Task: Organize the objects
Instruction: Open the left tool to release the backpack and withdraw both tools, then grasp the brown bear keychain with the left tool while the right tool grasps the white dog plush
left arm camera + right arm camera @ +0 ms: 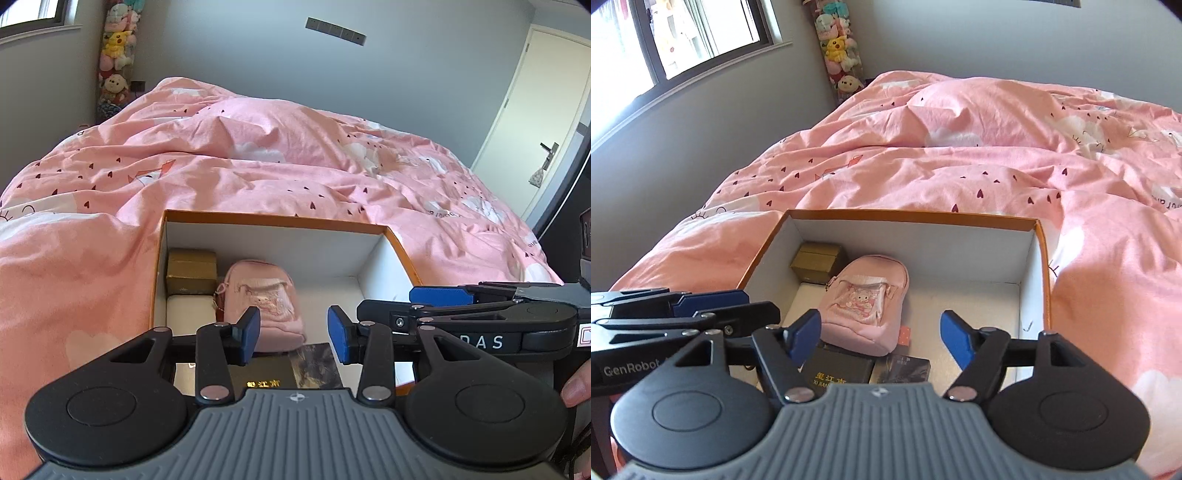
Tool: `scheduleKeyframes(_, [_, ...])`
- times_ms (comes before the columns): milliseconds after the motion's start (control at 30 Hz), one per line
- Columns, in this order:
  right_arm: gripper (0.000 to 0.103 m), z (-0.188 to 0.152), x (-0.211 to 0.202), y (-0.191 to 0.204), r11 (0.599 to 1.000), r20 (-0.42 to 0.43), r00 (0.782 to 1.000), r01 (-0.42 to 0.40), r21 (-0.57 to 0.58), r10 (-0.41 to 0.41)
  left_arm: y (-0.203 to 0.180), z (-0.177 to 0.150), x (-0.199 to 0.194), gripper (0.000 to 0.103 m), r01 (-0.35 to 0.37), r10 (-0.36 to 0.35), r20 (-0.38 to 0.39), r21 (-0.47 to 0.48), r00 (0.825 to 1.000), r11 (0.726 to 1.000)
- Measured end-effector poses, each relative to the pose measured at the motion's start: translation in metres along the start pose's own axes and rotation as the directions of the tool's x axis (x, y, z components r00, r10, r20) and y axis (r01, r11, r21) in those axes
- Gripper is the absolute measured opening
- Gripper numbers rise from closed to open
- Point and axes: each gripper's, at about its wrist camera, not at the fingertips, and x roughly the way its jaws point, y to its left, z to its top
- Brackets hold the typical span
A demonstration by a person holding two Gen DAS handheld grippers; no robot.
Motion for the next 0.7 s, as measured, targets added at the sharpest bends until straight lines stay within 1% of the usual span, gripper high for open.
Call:
scheduleKeyframes(133, [0.077, -0.021, -0.03, 0.001, 1.0, 0.035, 0.999, 0.014, 0.004, -0.014, -0.009, -0.018, -0.011, 0.05, 0.074, -0.073, -0.044, 0.038, 0.996, 0.996])
scheduleKeyframes(267, [0.079, -0.046, -0.053, 0.0, 0.999, 0.043, 0.998, 0.041, 0.005, -0.041, -0.014, -0.037, -0.013, 0.05, 0.137, -0.129, -0.117, 0.057, 0.985, 0.989])
scheduleKeyframes(333, [0.081, -0.059, -0.061, -0.001, 0.998, 0.03, 0.997, 0.068, 0.009, -0.068, -0.012, -0.046, -0.012, 0.05, 0.173, -0.167, -0.162, 0.023, 0.973, 0.985])
scheduleKeyframes(400, [0.082, -0.071, -0.066, -0.004, 0.995, 0.011, 0.995, 0.095, 0.018, -0.095, -0.009, -0.054, -0.01, 0.049, 0.212, -0.212, -0.208, -0.024, 0.955, 0.977])
scheduleKeyframes(433, [0.082, -0.077, -0.068, -0.006, 0.994, -0.002, 0.994, 0.105, 0.023, -0.105, -0.008, -0.058, -0.01, 0.049, 0.224, -0.227, -0.226, -0.04, 0.947, 0.974])
scheduleKeyframes(467, [0.082, -0.082, -0.069, -0.008, 0.993, -0.015, 0.993, 0.116, 0.03, -0.115, -0.007, -0.061, -0.01, 0.049, 0.23, -0.235, -0.235, -0.048, 0.943, 0.972])
scheduleKeyframes(567, [0.082, -0.099, -0.074, -0.015, 0.987, -0.059, 0.988, 0.148, 0.063, -0.145, -0.01, -0.07, -0.012, 0.049, 0.235, -0.235, -0.263, -0.035, 0.936, 0.971])
scheduleKeyframes(600, [0.082, -0.105, -0.077, -0.017, 0.985, -0.069, 0.986, 0.159, 0.074, -0.154, -0.012, -0.073, -0.011, 0.049, 0.243, -0.241, -0.278, -0.027, 0.93, 0.97])
scheduleKeyframes(700, [0.082, -0.118, -0.083, -0.023, 0.979, -0.098, 0.981, 0.177, 0.099, -0.168, -0.021, -0.081, -0.011, 0.049, 0.305, -0.291, -0.329, -0.009, 0.898, 0.952])
